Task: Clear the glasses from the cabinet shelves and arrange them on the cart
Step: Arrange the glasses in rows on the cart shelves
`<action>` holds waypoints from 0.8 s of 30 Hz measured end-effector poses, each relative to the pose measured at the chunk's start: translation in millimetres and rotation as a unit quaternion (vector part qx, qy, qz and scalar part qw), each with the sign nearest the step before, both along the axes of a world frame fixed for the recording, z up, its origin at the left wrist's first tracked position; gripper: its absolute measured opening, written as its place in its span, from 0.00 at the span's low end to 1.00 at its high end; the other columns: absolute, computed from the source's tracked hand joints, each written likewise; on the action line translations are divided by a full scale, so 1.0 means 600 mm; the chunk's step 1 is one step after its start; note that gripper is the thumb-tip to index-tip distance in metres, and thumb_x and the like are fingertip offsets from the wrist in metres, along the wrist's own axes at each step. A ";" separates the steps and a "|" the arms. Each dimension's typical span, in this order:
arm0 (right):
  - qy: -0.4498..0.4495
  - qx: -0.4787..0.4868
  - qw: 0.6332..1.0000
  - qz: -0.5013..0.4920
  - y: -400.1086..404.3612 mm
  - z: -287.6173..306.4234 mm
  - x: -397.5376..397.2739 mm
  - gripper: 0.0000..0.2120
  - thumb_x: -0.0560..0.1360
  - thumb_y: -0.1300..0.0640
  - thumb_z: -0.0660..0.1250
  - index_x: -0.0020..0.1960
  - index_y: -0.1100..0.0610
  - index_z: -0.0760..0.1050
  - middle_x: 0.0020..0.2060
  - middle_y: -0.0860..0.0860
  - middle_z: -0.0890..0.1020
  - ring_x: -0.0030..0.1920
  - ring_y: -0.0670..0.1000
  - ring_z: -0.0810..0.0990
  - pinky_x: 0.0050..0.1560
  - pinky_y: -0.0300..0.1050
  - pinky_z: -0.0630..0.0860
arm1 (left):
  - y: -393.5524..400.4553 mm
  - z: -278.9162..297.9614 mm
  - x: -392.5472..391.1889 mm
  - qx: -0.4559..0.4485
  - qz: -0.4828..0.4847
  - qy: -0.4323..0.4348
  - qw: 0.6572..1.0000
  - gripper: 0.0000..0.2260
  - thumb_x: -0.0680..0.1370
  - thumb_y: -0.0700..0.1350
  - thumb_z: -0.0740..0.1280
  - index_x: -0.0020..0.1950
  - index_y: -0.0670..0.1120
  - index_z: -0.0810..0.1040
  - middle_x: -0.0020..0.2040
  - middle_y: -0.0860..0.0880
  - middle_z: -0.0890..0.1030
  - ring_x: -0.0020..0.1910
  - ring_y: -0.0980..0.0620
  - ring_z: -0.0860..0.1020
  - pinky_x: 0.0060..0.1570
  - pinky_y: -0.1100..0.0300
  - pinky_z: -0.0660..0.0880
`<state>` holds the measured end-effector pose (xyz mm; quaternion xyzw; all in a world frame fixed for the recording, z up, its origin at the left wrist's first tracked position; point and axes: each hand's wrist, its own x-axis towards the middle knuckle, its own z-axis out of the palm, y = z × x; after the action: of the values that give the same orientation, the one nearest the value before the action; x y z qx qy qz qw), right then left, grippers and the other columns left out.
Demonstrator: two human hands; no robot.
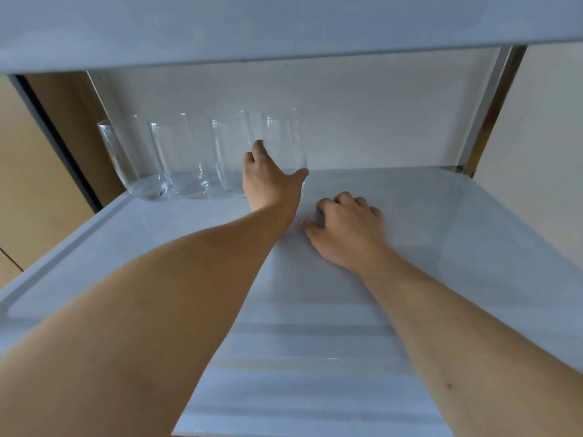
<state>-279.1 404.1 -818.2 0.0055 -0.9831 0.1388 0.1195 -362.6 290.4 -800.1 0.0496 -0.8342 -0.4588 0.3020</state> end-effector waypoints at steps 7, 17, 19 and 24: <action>-0.004 -0.002 1.000 -0.002 0.003 0.000 -0.007 0.20 0.78 0.39 0.59 0.62 0.50 0.76 0.60 0.51 0.74 0.63 0.58 0.70 0.61 0.55 0.65 | -0.006 -0.002 0.004 0.003 -0.004 -0.005 1.000 0.40 0.66 0.51 0.82 0.74 0.46 0.69 0.68 0.48 0.76 0.65 0.47 0.75 0.59 0.59 0.71; -0.010 -0.009 1.000 -0.002 0.003 0.001 -0.008 0.21 0.77 0.39 0.59 0.63 0.50 0.76 0.61 0.52 0.75 0.65 0.58 0.70 0.62 0.55 0.64 | -0.047 -0.004 0.043 -0.066 -0.004 -0.041 0.997 0.34 0.69 0.54 0.79 0.72 0.53 0.71 0.66 0.52 0.79 0.63 0.48 0.77 0.56 0.59 0.71; -0.010 -0.003 1.000 -0.002 0.001 0.005 -0.002 0.20 0.78 0.40 0.59 0.61 0.51 0.77 0.60 0.53 0.76 0.64 0.59 0.71 0.63 0.55 0.65 | -0.055 -0.003 0.057 -0.105 -0.014 -0.055 0.993 0.34 0.70 0.56 0.78 0.73 0.53 0.71 0.67 0.52 0.78 0.65 0.47 0.75 0.57 0.58 0.71; -0.018 0.011 1.000 -0.001 -0.007 0.017 0.020 0.19 0.80 0.41 0.58 0.55 0.55 0.76 0.56 0.55 0.78 0.63 0.61 0.73 0.63 0.56 0.69 | -0.062 -0.005 0.094 -0.182 -0.050 -0.078 0.979 0.31 0.71 0.57 0.76 0.73 0.53 0.72 0.68 0.51 0.76 0.68 0.46 0.70 0.61 0.54 0.69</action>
<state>-266.9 399.7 -807.9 0.0034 -0.9865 0.1284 0.1016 -306.1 253.2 -802.8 -0.0127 -0.9261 -0.3085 0.2166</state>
